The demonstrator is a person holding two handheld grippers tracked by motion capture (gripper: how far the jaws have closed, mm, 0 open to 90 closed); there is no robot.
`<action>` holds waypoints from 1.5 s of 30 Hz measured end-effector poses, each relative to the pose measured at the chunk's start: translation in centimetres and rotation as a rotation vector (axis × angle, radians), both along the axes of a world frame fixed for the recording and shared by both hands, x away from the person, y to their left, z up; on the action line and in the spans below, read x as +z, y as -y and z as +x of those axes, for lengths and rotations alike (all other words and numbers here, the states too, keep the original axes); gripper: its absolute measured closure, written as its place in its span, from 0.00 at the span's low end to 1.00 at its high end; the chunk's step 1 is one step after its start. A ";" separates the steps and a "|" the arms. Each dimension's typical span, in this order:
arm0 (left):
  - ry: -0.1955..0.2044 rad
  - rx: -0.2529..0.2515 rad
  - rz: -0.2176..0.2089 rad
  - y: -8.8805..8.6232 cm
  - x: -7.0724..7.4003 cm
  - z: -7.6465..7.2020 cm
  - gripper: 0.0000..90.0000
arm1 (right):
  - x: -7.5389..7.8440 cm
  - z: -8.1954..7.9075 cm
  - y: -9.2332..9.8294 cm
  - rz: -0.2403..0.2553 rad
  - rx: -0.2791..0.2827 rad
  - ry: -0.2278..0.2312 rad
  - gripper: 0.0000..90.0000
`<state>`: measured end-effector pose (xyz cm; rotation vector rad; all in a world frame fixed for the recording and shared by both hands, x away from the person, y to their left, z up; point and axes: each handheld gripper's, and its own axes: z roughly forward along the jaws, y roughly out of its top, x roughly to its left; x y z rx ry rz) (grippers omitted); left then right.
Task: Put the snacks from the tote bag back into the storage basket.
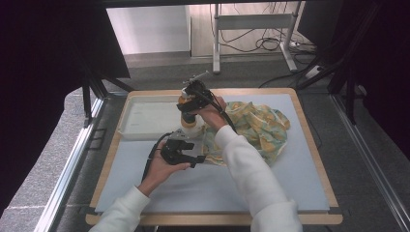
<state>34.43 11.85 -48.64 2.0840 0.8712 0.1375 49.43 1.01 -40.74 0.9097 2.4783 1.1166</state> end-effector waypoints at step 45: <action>-0.012 -0.004 0.015 0.4 -0.4 0.2 0.29 | -1.4 -1.4 2.9 0.045 0.002 0.004 0.22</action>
